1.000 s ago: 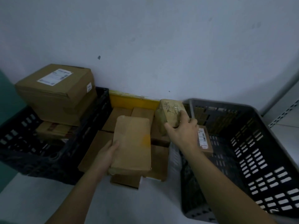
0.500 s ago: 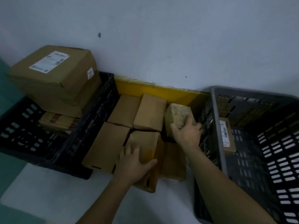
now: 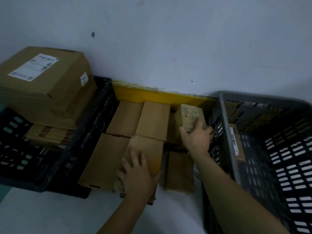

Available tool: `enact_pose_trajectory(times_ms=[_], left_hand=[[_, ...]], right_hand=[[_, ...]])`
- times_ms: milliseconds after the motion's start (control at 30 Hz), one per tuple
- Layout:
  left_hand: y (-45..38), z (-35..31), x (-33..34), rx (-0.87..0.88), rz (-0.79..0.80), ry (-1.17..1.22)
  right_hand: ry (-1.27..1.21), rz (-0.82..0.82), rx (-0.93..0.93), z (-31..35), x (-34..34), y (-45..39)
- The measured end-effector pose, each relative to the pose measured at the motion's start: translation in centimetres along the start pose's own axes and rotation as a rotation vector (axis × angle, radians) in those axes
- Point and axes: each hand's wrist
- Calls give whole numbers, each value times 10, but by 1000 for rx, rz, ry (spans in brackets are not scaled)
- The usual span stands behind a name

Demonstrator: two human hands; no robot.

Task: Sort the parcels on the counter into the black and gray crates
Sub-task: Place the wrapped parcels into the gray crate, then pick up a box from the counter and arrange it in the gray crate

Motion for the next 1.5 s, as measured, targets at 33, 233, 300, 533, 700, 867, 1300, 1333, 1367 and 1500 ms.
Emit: enact_pose_trajectory(times_ms=[33,233,300,533,700,867,1300,1333,1367,1500], left_hand=[[-2,-2,4,4,21,-26],[-9,6,19,39,46,-90],[-12,11,17,52,44,-76],[-12,27,1,167,-16,-131],[-21,25,-28,257,-142,-105],[-16,26,-30,347,-201,-69],[30,34,-5,435,-91,13],[31,35,-6,433,-86,25],[33,35,-8,434,-83,47],[35,19,-22,443,-132,410]], right_hand=[[10,2,5,4,3,0],[76,-3,25,20,27,1],[114,15,26,24,37,2],[360,119,-82,15,47,-2],[250,18,-107,4,25,6],[252,-56,-103,-60,31,66],[405,311,107,-105,69,113],[393,309,99,-105,66,114],[368,286,82,-106,61,117],[186,93,-29,-111,23,139]])
Point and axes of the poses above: each hand's wrist, its own y-axis away from the middle knuckle, its own x-axis out of the palm, z = x × y, and after that the axes turned 14 degrees about x, right-handed
